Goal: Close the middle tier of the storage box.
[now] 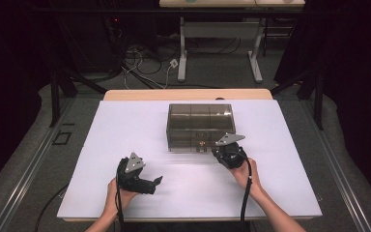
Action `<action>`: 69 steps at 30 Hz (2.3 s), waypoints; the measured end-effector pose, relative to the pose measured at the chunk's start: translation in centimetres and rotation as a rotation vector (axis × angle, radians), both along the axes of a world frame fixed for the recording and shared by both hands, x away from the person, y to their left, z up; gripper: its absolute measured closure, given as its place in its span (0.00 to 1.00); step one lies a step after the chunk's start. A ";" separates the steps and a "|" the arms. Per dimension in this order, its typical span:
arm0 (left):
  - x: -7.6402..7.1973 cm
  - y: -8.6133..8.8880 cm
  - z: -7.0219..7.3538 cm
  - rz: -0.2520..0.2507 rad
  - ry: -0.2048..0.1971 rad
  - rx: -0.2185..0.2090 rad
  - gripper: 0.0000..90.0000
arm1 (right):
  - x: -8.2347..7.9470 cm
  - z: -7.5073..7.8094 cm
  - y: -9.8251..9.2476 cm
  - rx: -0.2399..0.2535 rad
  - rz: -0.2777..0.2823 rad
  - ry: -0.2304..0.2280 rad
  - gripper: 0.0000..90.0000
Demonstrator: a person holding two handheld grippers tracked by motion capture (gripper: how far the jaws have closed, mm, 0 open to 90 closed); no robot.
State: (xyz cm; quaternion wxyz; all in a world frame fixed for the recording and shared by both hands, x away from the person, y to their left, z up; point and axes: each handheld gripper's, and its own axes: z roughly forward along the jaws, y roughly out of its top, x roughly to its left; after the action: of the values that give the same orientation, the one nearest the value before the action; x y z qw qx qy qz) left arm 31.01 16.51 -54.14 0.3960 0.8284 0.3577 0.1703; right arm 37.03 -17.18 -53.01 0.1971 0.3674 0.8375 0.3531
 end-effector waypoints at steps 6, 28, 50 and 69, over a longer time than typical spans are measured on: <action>0.0 0.1 0.1 -0.002 -0.005 0.006 0.00 | 0.3 -0.2 0.4 -0.013 0.005 -0.011 1.00; 0.0 0.2 0.1 0.008 -0.012 0.004 0.00 | 1.0 0.3 0.8 -0.022 0.002 -0.001 1.00; 0.1 0.2 0.1 0.003 -0.013 0.013 0.00 | 2.2 0.2 1.0 -0.021 -0.014 0.006 1.00; 0.1 0.2 0.0 0.002 -0.014 0.014 0.00 | 3.0 0.1 1.1 -0.010 -0.031 0.010 1.00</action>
State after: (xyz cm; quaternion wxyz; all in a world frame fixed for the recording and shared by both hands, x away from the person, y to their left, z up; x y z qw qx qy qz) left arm 31.08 16.68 -54.10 0.3923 0.8297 0.3546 0.1790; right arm 40.05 -16.04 -52.89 0.2003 0.3812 0.8345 0.3438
